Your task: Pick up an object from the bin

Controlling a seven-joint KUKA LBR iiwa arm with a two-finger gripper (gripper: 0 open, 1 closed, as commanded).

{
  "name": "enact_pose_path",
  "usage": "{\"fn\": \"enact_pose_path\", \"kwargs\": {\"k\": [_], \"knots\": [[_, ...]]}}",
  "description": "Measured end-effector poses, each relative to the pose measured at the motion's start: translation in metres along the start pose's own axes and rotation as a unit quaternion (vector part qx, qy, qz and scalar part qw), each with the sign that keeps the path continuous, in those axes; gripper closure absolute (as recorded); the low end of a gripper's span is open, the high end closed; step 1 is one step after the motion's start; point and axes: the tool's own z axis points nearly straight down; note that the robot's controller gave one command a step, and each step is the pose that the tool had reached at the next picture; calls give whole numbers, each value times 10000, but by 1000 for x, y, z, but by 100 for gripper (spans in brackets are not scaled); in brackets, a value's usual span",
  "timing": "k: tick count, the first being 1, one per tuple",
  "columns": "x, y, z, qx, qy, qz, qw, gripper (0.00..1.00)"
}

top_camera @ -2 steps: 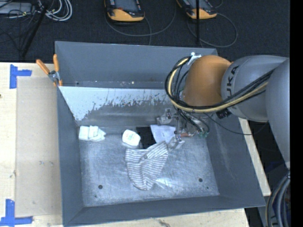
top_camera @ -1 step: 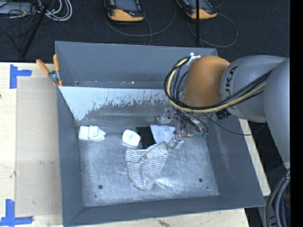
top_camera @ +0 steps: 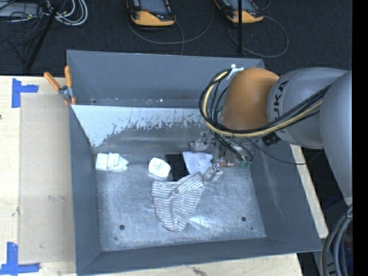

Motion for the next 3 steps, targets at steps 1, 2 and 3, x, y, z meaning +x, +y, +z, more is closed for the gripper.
{"fn": "enact_pose_path", "kwargs": {"k": [1, 2, 3], "knots": [[7, 7, -9, -15, 18, 32, 10000, 100], [6, 10, -5, -41, 88, -12, 10000, 100], [19, 11, -45, -56, 226, 2, 9997, 100]]}}
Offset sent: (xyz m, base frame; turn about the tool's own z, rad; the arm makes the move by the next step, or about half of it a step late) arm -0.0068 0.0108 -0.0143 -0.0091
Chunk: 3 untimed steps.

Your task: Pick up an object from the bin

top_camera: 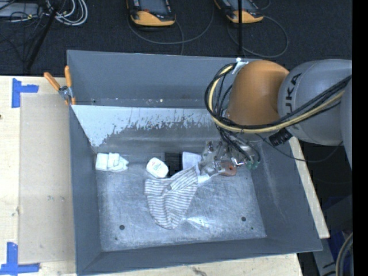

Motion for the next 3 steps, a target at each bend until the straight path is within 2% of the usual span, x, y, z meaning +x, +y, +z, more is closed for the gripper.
{"fn": "enact_pose_path", "kwargs": {"k": [1, 2, 3], "knots": [[-5, 1, -84, 2, -165, 0, 9999, 0], [-5, 1, -79, -1, -145, -5, 9999, 0], [-4, 6, -15, 5, -168, -210, 9996, 0]]}}
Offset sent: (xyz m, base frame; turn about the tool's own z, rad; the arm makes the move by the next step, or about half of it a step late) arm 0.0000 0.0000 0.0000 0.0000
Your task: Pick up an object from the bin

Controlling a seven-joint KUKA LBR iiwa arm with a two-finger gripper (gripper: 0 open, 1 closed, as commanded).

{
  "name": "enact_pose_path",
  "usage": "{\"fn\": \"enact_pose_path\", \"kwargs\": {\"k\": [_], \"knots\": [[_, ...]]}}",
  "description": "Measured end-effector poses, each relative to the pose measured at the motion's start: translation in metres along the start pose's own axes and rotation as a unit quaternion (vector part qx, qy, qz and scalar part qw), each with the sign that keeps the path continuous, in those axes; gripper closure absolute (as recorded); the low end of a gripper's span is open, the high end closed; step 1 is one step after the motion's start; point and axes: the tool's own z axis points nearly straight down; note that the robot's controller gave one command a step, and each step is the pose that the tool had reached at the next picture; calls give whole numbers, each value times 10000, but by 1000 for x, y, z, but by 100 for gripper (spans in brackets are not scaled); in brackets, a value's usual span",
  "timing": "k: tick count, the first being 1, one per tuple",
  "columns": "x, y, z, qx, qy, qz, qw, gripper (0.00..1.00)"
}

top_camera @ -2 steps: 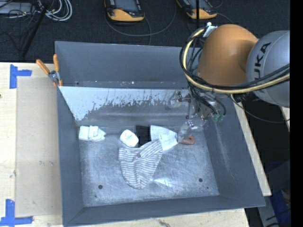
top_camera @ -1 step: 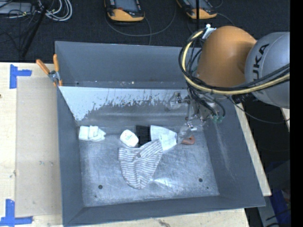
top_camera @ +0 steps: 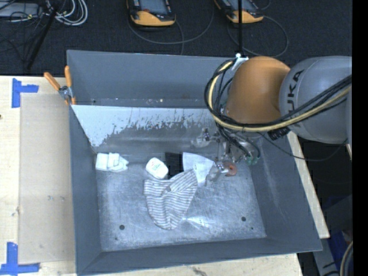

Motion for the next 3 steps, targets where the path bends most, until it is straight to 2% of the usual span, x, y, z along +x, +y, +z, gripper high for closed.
{"fn": "enact_pose_path", "kwargs": {"k": [1, 2, 3], "knots": [[-11, 19, 61, -17, 36, -985, 9951, 100], [-11, 19, 61, -18, 36, -984, 9951, 100], [-5, 23, -79, -7, 16, -972, 9953, 100]]}}
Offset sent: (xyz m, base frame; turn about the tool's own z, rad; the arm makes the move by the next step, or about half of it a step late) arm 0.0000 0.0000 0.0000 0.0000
